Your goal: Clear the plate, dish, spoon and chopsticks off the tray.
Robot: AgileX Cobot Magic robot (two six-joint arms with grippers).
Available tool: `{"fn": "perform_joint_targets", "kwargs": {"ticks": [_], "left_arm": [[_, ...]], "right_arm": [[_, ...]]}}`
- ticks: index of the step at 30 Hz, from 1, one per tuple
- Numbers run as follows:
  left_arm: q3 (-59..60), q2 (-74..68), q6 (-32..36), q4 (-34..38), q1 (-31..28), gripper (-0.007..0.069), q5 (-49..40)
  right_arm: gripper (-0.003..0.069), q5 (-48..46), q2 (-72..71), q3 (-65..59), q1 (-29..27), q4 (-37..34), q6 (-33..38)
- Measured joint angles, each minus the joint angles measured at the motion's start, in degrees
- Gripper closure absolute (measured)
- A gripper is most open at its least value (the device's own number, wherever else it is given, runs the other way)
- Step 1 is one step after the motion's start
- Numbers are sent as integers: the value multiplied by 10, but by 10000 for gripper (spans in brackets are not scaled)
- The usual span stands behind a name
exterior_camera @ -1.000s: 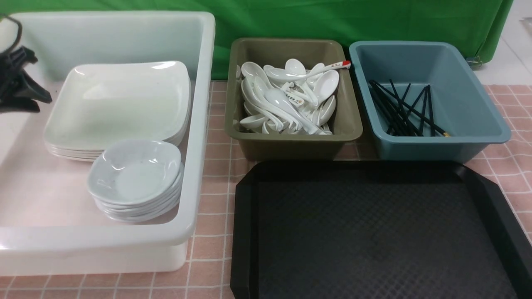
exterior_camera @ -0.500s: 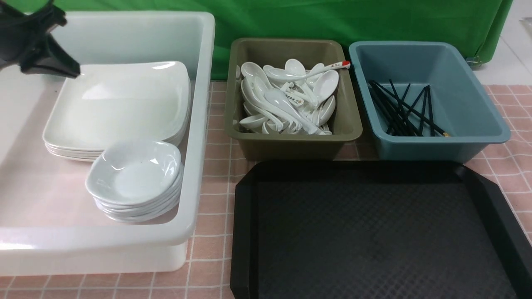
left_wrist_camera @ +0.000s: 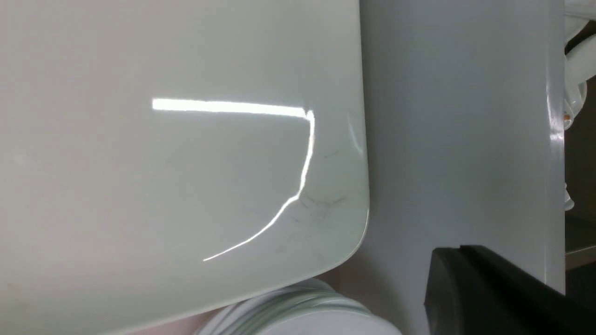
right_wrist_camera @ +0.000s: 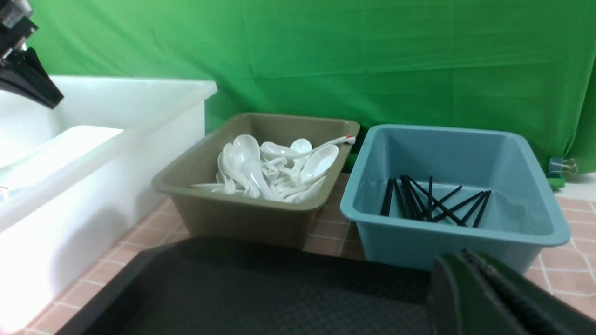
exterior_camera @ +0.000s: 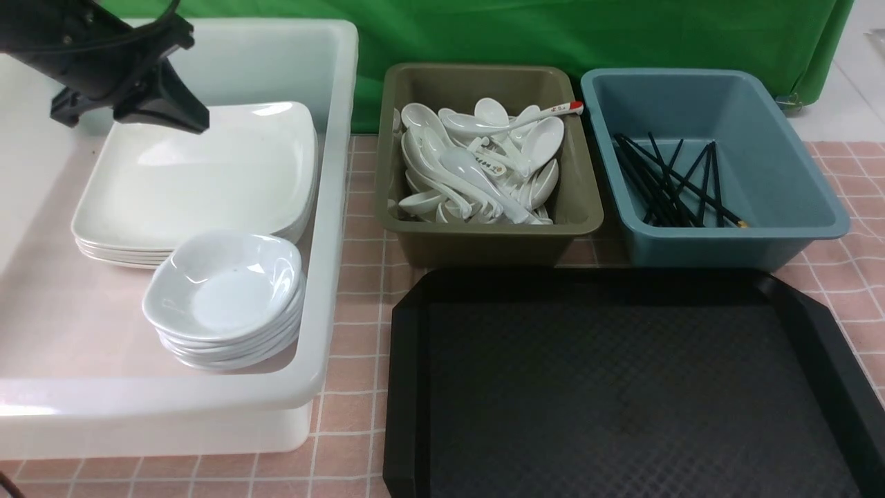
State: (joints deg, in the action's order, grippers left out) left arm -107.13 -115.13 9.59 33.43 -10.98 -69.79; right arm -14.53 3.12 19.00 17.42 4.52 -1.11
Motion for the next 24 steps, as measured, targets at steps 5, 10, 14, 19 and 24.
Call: {"fn": "perform_joint_targets", "kwargs": {"ticks": [5,10,14,19,24], "left_arm": [[0,11,-17,-9,2,621,0],[5,62,-57,-16,6,620,-1],[33,122,-67,-54,25,620,1],[81,183,-69,-98,49,620,-1],[117,223,-72,-108,52,620,-2]], "right_arm": [[622,-1,0,-6,0,0,0],[617,0,0,-6,0,0,0],[613,0,0,-7,0,0,0],[601,40,1,-55,-1,0,0],[590,31,-8,-124,-29,7,0]]}}
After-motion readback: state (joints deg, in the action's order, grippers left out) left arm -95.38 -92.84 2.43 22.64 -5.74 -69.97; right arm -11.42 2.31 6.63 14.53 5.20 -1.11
